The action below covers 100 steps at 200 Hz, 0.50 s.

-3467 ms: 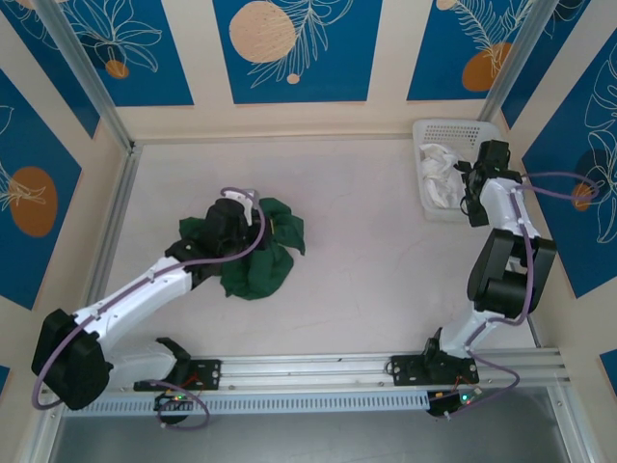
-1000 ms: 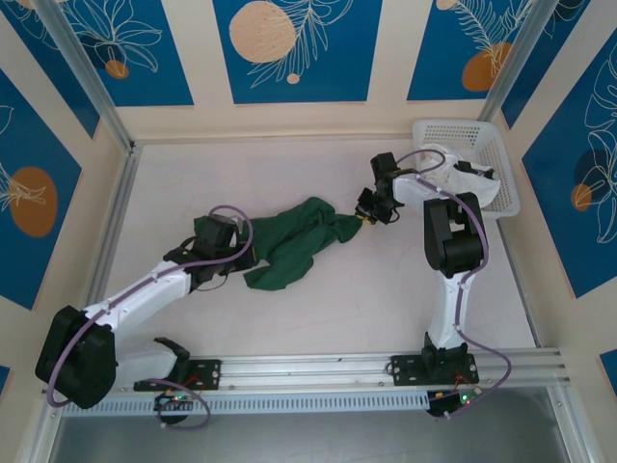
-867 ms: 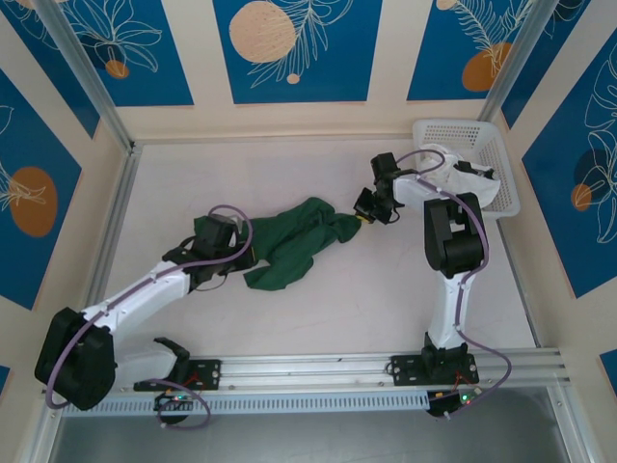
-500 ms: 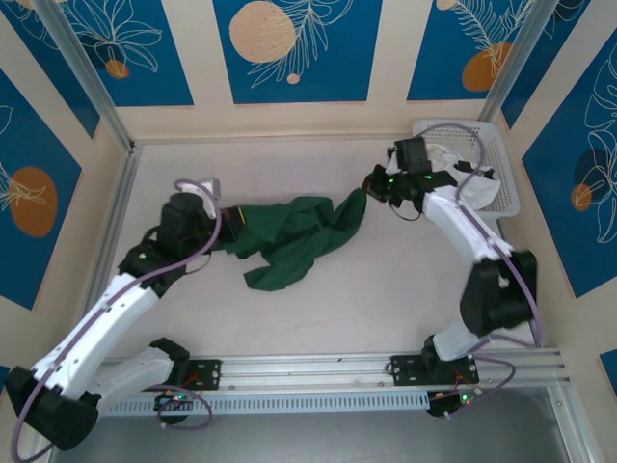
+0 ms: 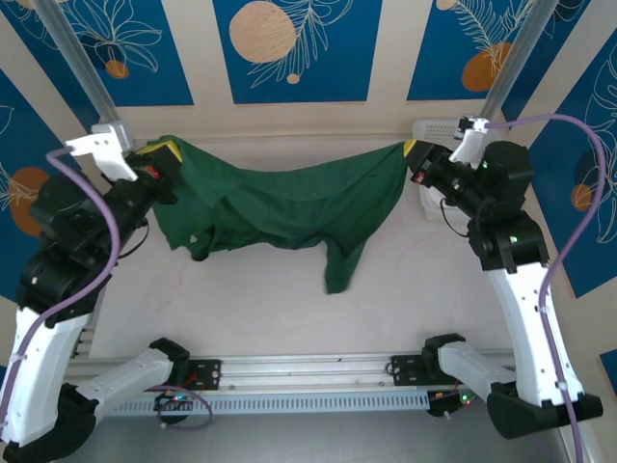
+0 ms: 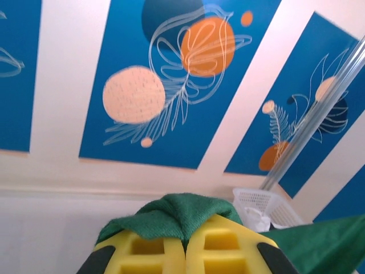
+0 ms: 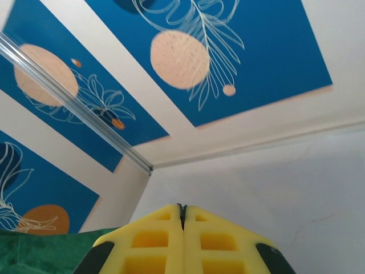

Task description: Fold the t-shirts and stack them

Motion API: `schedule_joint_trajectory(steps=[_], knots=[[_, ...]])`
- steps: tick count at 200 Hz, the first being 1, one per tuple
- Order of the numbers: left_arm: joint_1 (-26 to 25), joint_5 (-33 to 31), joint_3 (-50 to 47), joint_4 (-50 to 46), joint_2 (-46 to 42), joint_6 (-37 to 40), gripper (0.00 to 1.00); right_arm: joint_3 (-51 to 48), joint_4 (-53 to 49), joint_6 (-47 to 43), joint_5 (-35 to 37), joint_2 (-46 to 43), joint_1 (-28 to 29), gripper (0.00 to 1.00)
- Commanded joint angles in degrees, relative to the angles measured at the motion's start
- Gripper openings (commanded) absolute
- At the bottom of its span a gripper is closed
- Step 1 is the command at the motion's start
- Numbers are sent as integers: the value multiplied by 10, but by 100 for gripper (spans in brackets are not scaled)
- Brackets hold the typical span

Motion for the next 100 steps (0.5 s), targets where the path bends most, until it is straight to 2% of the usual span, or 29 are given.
schedule_joint_trajectory(steps=[1,47,100], knots=[[4,-16,62,-7,-9,45,0,27,-12,-21,15,-23,-4,0],[4,37,166,-33,9,51,0,49,-12,-22,22,-66,-4,0],[4,157,285,-59,51,5,0,83,-12,-34,44,-101,-4,0]])
